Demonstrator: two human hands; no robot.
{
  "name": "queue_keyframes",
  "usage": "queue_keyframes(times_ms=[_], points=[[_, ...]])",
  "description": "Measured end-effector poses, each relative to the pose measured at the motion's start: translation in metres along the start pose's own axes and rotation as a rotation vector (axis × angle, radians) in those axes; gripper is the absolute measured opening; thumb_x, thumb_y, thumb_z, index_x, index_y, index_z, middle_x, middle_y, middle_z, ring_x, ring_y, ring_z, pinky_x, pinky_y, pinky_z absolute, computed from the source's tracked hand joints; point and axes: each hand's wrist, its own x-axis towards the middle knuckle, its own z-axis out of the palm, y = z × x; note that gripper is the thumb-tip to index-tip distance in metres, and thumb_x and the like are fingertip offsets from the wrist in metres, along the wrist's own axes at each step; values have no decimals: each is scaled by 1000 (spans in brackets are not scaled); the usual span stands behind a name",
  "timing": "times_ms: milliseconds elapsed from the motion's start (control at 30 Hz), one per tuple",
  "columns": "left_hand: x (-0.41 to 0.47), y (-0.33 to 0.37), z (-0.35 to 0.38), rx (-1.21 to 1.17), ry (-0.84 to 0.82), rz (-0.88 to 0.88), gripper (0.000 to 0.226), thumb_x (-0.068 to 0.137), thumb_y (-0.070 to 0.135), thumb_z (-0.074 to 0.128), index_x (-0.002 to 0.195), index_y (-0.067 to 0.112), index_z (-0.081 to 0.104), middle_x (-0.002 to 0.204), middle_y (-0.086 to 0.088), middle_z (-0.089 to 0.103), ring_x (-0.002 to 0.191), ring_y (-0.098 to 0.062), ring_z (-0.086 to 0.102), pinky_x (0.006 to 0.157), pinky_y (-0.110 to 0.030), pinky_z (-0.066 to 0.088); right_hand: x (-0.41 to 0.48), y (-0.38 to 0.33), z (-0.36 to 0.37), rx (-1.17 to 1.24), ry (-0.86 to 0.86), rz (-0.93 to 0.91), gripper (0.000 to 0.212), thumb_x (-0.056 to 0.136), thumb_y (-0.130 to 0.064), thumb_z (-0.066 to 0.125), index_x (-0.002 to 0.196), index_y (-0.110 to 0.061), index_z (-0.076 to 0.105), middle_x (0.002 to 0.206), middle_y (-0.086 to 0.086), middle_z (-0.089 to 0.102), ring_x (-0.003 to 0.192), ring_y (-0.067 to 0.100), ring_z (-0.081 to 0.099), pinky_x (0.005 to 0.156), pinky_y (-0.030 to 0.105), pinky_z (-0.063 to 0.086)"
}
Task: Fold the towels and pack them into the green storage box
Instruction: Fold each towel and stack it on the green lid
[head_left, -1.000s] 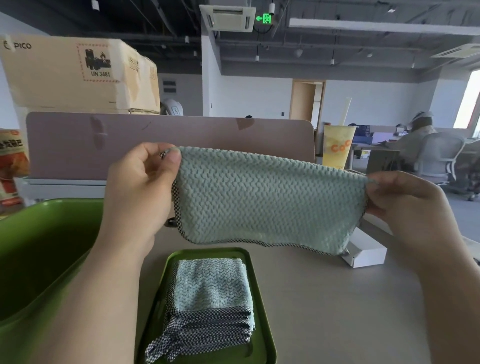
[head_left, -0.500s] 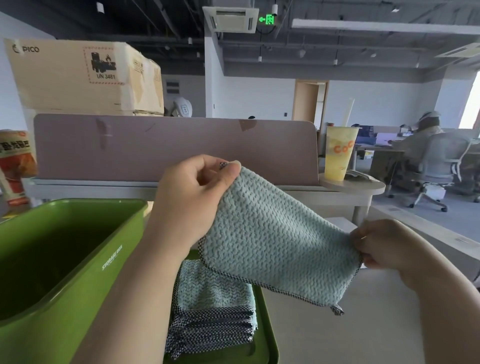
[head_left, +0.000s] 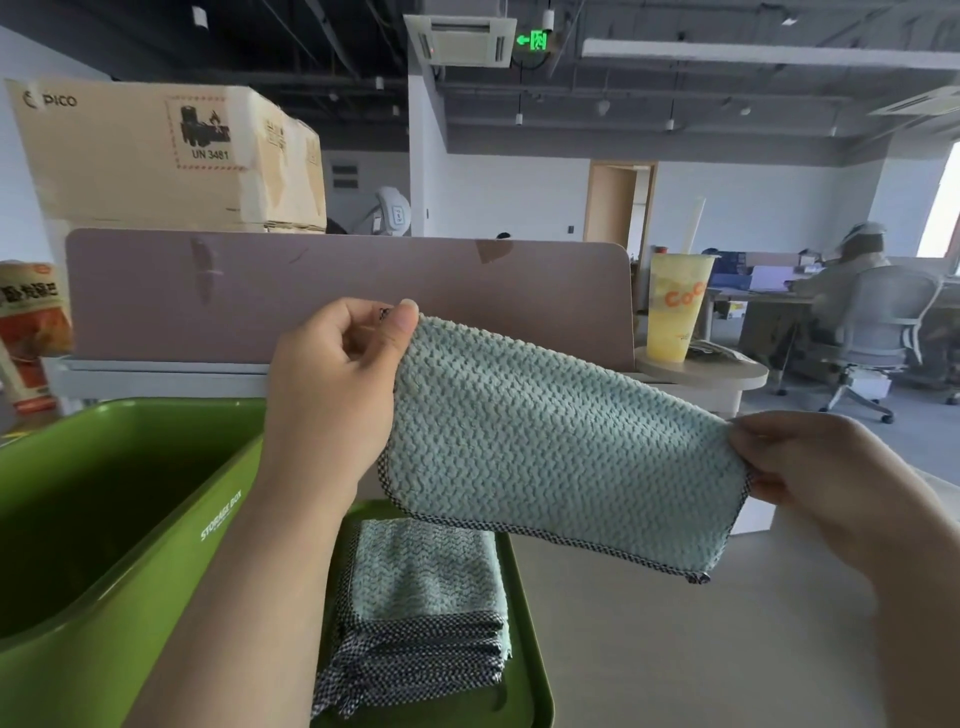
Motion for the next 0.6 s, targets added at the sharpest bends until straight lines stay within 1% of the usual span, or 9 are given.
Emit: queue_keyframes(times_ms=[67,133,300,367,400,433,500,567,600], points=[[0,1,-1,9,6,15,17,87,42,61,74,31,60,71,11,62,60,3,53,59,-22,43,-1,-1,-2,-25,-6,-9,10,88,-6,63,87,-9,72,85,15,68,75,25,59,74,33,52],[0,2,-3,8,-1,26,13,87,41,61,77,32,61,72,12,62,63,1,54,60,-23,43,-2,-2,-2,-39,-1,-16,10,88,-5,63,85,-9,72,79,13,66,69,23,57,69,30,49],[-3,7,-3,40,-80,42,10,87,40,61,80,34,61,74,11,63,69,-2,56,61,-20,42,-11,-8,5,-164,-24,17,15,87,-2,63,76,-9,69,70,14,64,63,22,56,67,32,49],[-6,13,-1,59,-166,70,9,87,40,60,82,33,63,76,9,64,66,0,56,57,-10,40,-16,-16,10,-274,-125,80,8,85,-4,65,79,-7,69,80,19,67,70,23,58,69,32,49],[-9,17,0,57,-220,86,9,87,39,61,82,32,64,77,6,65,67,-1,57,55,-6,39,-21,-25,14,-334,-186,91,3,84,-10,69,86,-9,69,88,15,68,78,22,60,75,33,49],[-12,23,2,48,-278,99,10,86,39,62,81,30,65,77,2,66,68,-4,57,55,-6,39,-26,-33,17,-393,-248,55,14,82,-18,72,95,-15,69,98,8,69,87,19,62,81,33,49],[-19,35,6,23,-404,115,16,80,44,63,80,28,66,72,2,65,64,-8,57,55,-8,40,-43,-56,28,-372,-374,-112,32,79,-32,74,110,-28,64,108,-8,68,97,9,63,84,29,48],[-26,46,9,-4,-503,132,28,71,52,58,80,28,67,68,5,63,59,-6,55,53,-10,40,-65,-79,44,-250,-536,-329,35,79,-36,72,112,-30,65,109,-11,71,101,6,65,88,33,50],[-28,50,11,-11,-529,145,30,69,53,56,80,27,67,71,4,64,61,-9,58,53,-14,42,-74,-87,51,-213,-585,-425,29,80,-35,72,107,-27,68,105,-6,73,98,12,68,87,40,53]])
